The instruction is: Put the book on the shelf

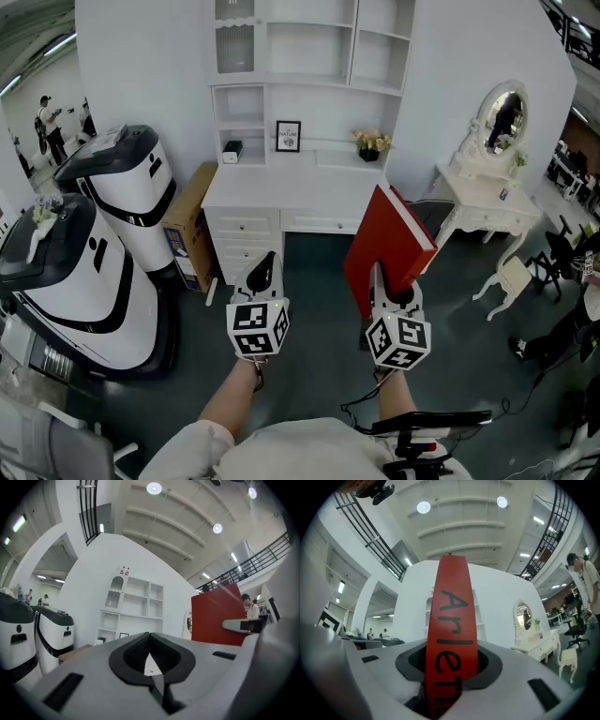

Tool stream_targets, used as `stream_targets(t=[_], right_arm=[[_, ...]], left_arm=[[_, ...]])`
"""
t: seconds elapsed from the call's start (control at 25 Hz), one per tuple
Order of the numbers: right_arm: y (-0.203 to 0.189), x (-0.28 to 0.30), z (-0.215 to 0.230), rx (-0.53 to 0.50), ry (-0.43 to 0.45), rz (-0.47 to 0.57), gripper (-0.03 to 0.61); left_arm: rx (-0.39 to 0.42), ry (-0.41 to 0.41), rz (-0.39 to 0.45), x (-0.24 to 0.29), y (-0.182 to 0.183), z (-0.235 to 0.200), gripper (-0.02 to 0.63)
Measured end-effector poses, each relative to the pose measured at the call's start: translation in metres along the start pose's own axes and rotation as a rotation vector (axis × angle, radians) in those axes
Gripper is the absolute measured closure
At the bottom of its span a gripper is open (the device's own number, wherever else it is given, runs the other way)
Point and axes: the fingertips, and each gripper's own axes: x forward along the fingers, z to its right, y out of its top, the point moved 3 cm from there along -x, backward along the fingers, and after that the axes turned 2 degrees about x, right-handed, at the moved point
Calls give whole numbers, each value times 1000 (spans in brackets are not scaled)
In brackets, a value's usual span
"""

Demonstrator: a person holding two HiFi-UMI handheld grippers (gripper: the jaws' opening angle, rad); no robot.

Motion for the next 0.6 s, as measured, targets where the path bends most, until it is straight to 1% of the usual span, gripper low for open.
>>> stream_targets(t=[0.16,0.36,0.6], right_arm=[[-3,1,-4,9,-4,-1,407],[0,7,-15,32,18,17,405],[-4,12,-22,30,4,5,405]], left_arm=[[7,0,-2,-1,-1,-7,606],[-2,-5,-7,1,0,-18,606],[6,-8,-7,3,1,-31,606]])
